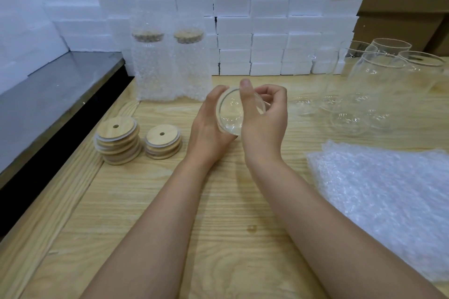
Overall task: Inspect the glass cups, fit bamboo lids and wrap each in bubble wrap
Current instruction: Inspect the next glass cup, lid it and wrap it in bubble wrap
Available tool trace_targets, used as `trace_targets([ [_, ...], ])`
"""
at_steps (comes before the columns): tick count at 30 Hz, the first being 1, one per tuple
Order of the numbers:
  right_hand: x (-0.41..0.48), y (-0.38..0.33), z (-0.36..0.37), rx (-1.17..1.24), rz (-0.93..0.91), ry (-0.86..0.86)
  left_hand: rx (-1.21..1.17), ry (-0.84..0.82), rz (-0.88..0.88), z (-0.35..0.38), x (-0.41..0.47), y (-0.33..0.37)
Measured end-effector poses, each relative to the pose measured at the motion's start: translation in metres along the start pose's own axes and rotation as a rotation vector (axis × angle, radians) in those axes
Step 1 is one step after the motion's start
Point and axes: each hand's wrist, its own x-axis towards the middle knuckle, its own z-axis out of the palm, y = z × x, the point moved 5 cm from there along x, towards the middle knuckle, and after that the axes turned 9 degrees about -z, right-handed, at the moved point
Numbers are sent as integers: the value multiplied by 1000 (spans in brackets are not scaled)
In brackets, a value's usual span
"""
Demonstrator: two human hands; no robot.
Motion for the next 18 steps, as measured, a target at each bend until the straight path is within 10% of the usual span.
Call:
trace_targets([
  [18, 12, -10, 10, -65, 149, -317, 14, 108, 24, -2, 3, -8],
])
